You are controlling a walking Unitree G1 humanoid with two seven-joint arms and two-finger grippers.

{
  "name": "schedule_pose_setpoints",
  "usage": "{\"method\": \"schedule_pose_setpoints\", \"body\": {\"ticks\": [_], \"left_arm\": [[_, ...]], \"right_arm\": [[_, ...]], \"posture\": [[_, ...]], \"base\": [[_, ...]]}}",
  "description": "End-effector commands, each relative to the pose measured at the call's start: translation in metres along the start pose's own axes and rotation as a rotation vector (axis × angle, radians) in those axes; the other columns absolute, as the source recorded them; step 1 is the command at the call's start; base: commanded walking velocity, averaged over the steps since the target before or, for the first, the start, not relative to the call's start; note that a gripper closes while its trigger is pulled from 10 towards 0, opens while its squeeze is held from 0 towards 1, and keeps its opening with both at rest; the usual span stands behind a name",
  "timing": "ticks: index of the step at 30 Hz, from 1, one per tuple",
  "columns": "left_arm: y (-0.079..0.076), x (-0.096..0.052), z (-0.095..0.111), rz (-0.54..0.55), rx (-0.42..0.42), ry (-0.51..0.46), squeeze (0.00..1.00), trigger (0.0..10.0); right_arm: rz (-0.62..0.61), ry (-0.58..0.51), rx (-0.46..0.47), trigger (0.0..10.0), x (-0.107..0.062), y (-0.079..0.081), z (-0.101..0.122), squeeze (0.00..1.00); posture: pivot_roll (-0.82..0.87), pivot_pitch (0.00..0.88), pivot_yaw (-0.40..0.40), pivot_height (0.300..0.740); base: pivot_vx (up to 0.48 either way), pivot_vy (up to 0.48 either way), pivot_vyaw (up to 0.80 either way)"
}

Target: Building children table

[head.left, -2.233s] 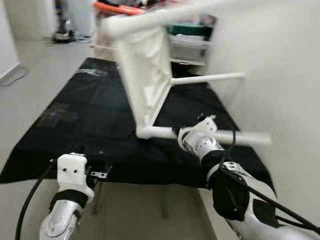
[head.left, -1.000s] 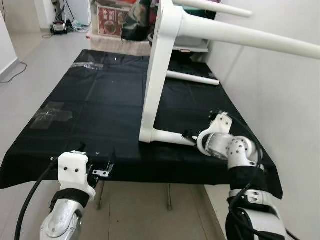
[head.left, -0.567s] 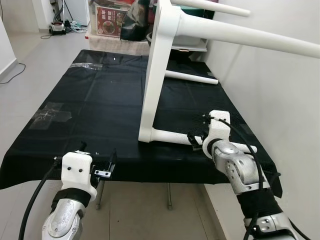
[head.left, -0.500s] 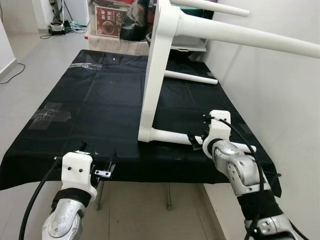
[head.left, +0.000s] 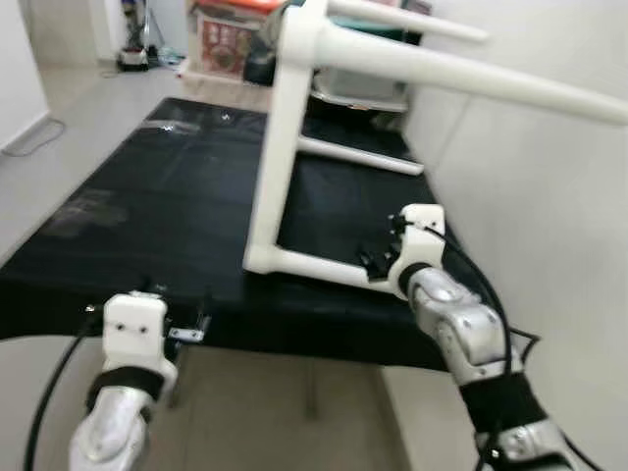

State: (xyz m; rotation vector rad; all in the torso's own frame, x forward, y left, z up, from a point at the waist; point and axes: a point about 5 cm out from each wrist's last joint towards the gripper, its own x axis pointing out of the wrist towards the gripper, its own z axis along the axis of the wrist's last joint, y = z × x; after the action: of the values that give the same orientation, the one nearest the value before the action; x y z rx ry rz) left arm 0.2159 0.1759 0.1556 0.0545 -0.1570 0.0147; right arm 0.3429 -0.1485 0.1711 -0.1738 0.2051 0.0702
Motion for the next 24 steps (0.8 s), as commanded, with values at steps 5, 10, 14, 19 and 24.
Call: {"method": "schedule_pose_setpoints", "body": {"ticks": [5, 10, 14, 19, 24], "left_arm": [[0.002, 0.001, -0.002, 0.014, -0.02, 0.017, 0.0, 10.0], [0.002, 0.004, 0.002, 0.011, -0.015, 0.014, 0.0, 10.0], [0.002, 0.007, 0.009, 0.001, -0.021, -0.008, 0.0, 10.0], [0.003, 0.01, 0.018, -0.005, -0.031, -0.038, 0.0, 10.0], [0.002, 0.01, 0.018, -0.009, -0.039, -0.038, 0.0, 10.0]], "right_arm": [[-0.013, -0.032, -0.062, 10.0, -0.001, -0.003, -0.003, 0.0], [-0.014, -0.046, -0.076, 10.0, 0.0, -0.003, -0.003, 0.0], [-0.019, -0.069, -0.095, 10.0, 0.001, -0.003, -0.001, 0.0], [-0.02, -0.17, -0.166, 10.0, 0.0, 0.002, 0.01, 0.0], [-0.014, -0.17, -0.162, 10.0, -0.001, 0.003, 0.01, 0.0]], "posture": [[0.13, 0.0, -0.154, 0.74], [0.12, 0.0, -0.154, 0.74], [0.13, 0.0, -0.154, 0.74], [0.13, 0.0, -0.153, 0.74], [0.12, 0.0, -0.151, 0.74]], "base": [[0.0, 0.0, 0.0], [0.0, 0.0, 0.0], [0.307, 0.0, 0.0], [0.33, 0.0, 0.0], [0.33, 0.0, 0.0]]}}
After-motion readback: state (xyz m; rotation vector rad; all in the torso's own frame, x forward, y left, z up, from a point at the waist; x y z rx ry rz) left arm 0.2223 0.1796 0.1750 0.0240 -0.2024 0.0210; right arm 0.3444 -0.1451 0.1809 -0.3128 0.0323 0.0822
